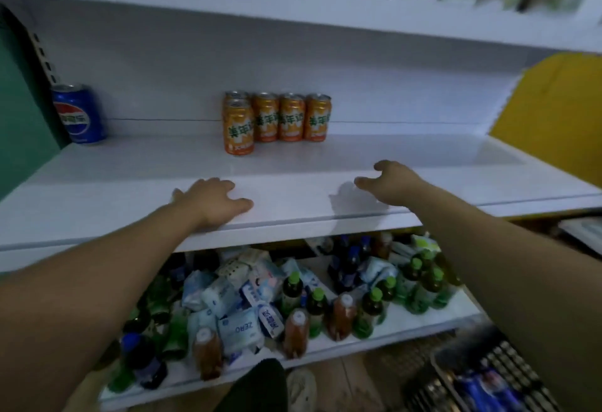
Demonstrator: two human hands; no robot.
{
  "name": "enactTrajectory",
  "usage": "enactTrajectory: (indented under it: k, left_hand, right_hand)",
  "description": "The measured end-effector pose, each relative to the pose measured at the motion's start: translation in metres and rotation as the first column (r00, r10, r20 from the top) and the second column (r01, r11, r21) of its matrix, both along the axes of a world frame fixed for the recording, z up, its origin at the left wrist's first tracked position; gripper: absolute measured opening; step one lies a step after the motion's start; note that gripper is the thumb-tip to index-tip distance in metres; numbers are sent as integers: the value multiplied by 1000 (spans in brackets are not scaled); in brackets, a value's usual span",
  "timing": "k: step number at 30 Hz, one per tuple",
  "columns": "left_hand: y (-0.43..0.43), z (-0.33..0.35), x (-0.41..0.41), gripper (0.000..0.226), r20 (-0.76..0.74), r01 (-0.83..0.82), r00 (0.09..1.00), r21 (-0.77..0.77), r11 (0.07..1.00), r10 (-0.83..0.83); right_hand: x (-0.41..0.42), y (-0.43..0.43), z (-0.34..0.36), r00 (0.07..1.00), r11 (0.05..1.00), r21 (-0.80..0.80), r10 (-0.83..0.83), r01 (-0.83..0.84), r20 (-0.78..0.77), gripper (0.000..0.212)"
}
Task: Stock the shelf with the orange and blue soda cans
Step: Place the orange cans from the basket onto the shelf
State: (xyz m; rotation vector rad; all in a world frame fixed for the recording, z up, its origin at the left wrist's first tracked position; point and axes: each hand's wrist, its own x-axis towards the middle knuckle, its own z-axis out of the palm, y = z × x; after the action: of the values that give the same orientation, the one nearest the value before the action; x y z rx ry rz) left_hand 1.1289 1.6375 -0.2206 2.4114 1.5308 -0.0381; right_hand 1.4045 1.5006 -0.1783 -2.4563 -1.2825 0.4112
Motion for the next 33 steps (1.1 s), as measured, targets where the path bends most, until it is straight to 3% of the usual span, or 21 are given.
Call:
enactTrajectory:
  k: [3,5,9,12,16,22,27,33]
  left_hand:
    - [-44,9,63,85,127,235,966,-49,971,-227]
    - [-94,9,114,77,179,429,891,-28,903,-418]
    - [-209,-17,200,71,186,730,670,10,683,-719]
    - [-277,-60,244,71,121,842,538,-117,526,-834]
    - [-334,-131,284,66,61,878,425,-272,395,-903]
    - [-370,-230,344,55,36,808,417,-472,353,-908]
    - [-380,-316,398,56,-16,752,408,-562,346,-913]
    - [-394,-411,455,64,-41,684,362,-667,295,-931]
  right_hand:
    - [29,-82,-5,992,991,-36,-127,127,-4,78]
    - [43,-134,-13,973,972,-41,-230,230,-15,78]
    - [64,-233,-41,914,913,-73,-404,401,-35,74]
    - [79,-301,-72,844,844,-126,-532,521,-73,72]
    - [105,-373,-132,736,742,-237,-664,627,-131,55]
    - [151,-430,-247,599,646,-393,-760,654,-254,46]
    - [187,-441,-355,500,632,-473,-775,614,-387,41]
    - [223,-438,-479,491,643,-523,-765,559,-416,39]
